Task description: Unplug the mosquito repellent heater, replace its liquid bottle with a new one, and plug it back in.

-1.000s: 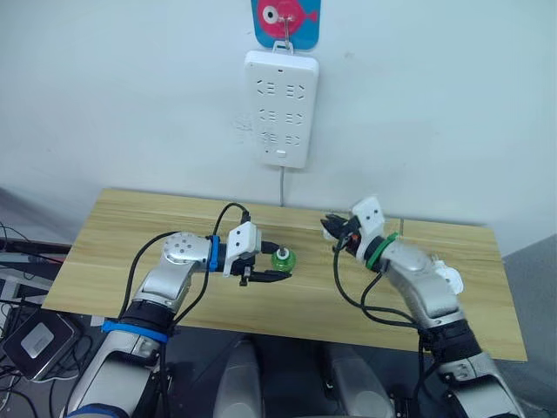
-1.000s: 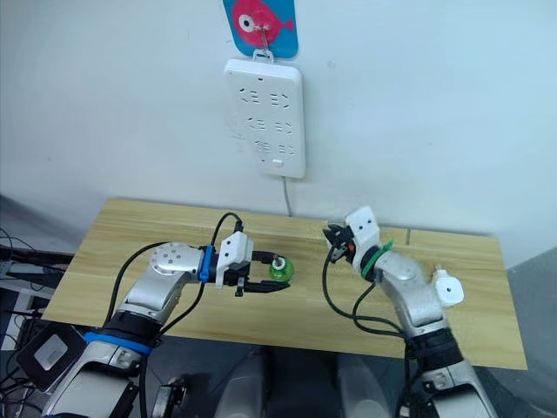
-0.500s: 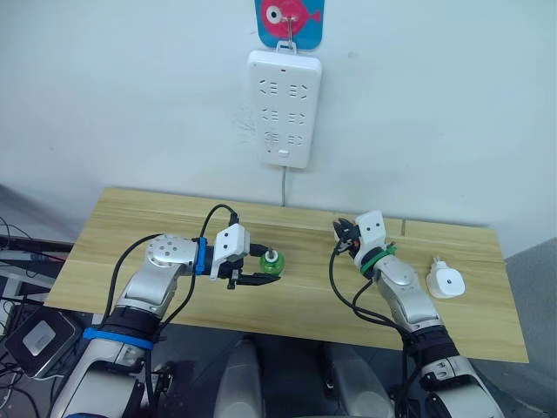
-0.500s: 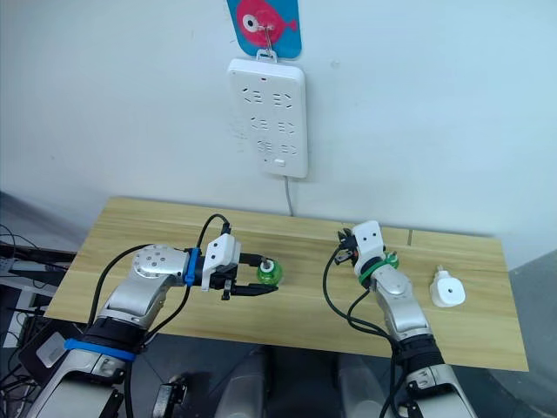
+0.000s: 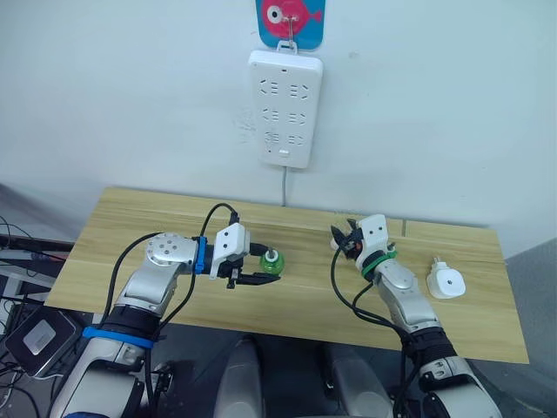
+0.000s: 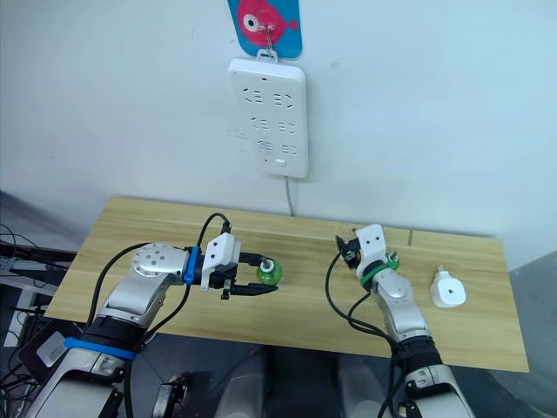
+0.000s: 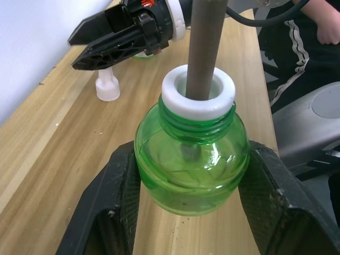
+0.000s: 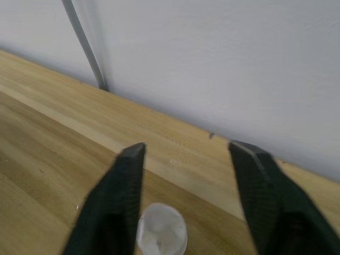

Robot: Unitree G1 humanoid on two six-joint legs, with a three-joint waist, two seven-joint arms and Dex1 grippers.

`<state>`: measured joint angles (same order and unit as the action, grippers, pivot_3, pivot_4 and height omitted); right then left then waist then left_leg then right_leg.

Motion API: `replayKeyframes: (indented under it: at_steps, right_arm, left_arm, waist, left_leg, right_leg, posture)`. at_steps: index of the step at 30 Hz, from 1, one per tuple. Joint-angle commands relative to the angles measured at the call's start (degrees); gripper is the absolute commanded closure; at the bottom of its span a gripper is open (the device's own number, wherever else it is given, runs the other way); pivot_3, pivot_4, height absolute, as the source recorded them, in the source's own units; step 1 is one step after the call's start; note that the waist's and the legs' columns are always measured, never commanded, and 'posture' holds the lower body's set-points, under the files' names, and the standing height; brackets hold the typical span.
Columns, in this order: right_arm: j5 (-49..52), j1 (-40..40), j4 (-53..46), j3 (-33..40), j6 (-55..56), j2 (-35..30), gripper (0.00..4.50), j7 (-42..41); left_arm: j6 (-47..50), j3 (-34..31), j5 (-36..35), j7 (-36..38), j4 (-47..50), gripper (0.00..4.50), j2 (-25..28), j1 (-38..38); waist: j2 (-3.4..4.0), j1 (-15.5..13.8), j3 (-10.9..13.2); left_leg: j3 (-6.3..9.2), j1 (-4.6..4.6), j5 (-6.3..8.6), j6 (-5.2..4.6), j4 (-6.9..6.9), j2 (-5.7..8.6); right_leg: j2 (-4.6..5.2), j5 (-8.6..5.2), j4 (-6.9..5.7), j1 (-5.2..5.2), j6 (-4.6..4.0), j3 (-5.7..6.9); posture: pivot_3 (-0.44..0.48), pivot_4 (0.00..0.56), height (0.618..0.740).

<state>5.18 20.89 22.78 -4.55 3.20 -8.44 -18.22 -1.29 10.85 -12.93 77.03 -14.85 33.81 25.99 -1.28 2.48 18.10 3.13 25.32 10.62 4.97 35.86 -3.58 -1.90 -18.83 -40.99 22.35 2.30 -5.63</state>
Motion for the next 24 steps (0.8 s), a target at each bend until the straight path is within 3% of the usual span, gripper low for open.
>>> replayKeyframes:
  at_steps: [1, 3, 8, 11, 13, 15, 24]
  right_arm:
    - [0.5, -0.7, -5.0, -0.1, 0.6, -0.5, 0.59, -2.4]
    - [2.3, -1.5, -9.9, -0.9, -1.8, -1.4, 0.04, -5.8]
    - [13.7, -3.4, -30.1, -3.4, -18.0, -8.1, 0.04, -19.4]
    - [21.3, -3.8, -39.6, -2.7, -27.9, -14.5, 0.57, -25.3]
    - [24.6, -4.4, -44.2, -3.3, -32.2, -19.0, 1.22, -29.4]
    - [26.6, -4.6, -46.9, -3.9, -34.6, -21.3, 1.22, -31.2]
    - [19.7, -1.9, -44.9, -10.3, -30.7, -15.6, 1.22, -27.6]
  left_arm:
    - [-0.2, -0.7, -1.1, 0.4, 1.8, 2.27, -0.1, 0.2]
    - [-0.3, -0.7, -1.1, 0.4, 1.7, 2.27, -0.2, 0.1]
    - [-0.9, -0.6, -1.0, 0.5, 0.6, 2.27, -0.7, 0.8]
    - [-1.4, -0.6, -1.1, 0.6, -0.2, 2.27, -1.6, 2.2]
    - [-0.9, -0.4, -1.6, 0.9, 0.2, 2.27, -2.2, 3.0]
    - [-0.6, -0.3, -1.7, 1.1, 0.2, 2.27, -2.6, 3.5]
    - [0.8, 0.2, -1.7, 1.3, 1.1, 2.27, -5.2, 4.9]
  waist:
    - [0.00, 0.0, 0.0]
    - [0.01, 0.0, 0.0]
    - [0.06, -0.1, 0.0]
    - [0.05, -0.3, 0.0]
    - [0.05, -0.4, 0.0]
    - [0.05, -0.5, 0.0]
    - [0.04, 0.5, 0.0]
  left_leg:
    - [0.00, 0.00, 0.00, 0.00, 0.00, 0.00]
    - [0.00, 0.00, 0.00, 0.00, 0.00, 0.00]
    - [0.00, 0.01, 0.00, 0.00, 0.00, 0.00]
    - [0.04, 0.02, 0.00, 0.00, 0.01, 0.01]
    - [0.06, 0.03, 0.00, 0.00, 0.02, 0.01]
    - [0.06, 0.05, 0.00, 0.00, 0.02, 0.02]
    - [0.07, 0.09, 0.00, 0.00, 0.06, 0.02]
  right_leg:
    - [0.00, 0.00, 0.00, 0.00, 0.00, 0.00]
    - [0.00, 0.00, 0.00, 0.00, 0.00, 0.00]
    - [0.00, 0.00, 0.01, 0.00, 0.00, -0.01]
    - [0.00, 0.00, 0.04, -0.03, 0.01, 0.01]
    - [0.00, -0.01, 0.08, -0.06, 0.02, 0.04]
    - [0.01, -0.01, 0.13, -0.05, 0.02, 0.05]
    - [0.00, -0.06, 0.11, -0.02, 0.12, 0.05]
  posture:
    - [0.019, 0.312, 0.740]
    - [0.012, 0.309, 0.740]
    - [-0.009, 0.304, 0.740]
    - [-0.020, 0.300, 0.740]
    - [-0.024, 0.296, 0.740]
    - [-0.030, 0.293, 0.740]
    - [-0.043, 0.285, 0.740]
